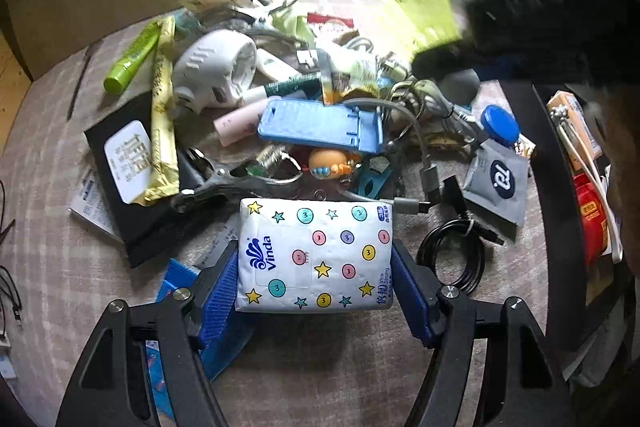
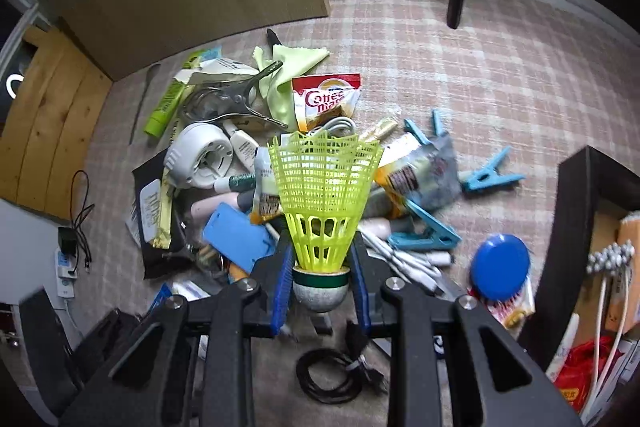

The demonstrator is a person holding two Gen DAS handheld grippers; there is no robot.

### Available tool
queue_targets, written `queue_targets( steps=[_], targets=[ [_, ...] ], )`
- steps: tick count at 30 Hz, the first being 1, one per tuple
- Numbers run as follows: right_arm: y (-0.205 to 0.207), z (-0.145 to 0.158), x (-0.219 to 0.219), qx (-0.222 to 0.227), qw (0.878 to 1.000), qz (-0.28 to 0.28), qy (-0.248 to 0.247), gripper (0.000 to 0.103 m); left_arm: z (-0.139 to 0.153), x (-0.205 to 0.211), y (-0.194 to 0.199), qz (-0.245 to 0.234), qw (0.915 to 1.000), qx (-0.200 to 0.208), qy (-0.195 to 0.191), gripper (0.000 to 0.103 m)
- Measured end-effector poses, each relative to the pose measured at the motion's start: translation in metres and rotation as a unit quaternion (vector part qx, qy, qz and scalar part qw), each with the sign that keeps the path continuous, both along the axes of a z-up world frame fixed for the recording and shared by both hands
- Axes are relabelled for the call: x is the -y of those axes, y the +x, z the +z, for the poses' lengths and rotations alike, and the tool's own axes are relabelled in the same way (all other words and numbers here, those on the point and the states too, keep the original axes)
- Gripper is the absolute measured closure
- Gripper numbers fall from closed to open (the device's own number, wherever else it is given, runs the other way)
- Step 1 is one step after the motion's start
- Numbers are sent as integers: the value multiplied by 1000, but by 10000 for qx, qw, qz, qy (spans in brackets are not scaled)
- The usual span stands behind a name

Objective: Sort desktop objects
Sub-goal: 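Carry the shuttlecock with the right gripper while the left carries the tissue pack to the tray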

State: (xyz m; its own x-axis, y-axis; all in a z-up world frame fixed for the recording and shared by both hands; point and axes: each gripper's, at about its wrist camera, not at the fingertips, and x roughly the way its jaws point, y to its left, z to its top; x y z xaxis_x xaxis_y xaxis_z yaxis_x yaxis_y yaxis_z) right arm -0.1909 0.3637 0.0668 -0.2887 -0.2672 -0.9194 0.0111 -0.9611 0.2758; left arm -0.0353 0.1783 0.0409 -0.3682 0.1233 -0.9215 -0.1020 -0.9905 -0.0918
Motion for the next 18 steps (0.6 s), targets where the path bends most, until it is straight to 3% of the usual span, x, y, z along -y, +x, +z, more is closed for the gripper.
queue_targets(
  steps=[9, 18],
  targets=[
    [59, 27, -58, -400, 9984, -401, 21, 77, 38, -28, 16, -267, 9991, -315, 26, 34],
    [133, 35, -142, -515, 9909, -1229, 167, 77, 56, -116, 32, -1257, 9907, -503, 156, 34]
  ],
)
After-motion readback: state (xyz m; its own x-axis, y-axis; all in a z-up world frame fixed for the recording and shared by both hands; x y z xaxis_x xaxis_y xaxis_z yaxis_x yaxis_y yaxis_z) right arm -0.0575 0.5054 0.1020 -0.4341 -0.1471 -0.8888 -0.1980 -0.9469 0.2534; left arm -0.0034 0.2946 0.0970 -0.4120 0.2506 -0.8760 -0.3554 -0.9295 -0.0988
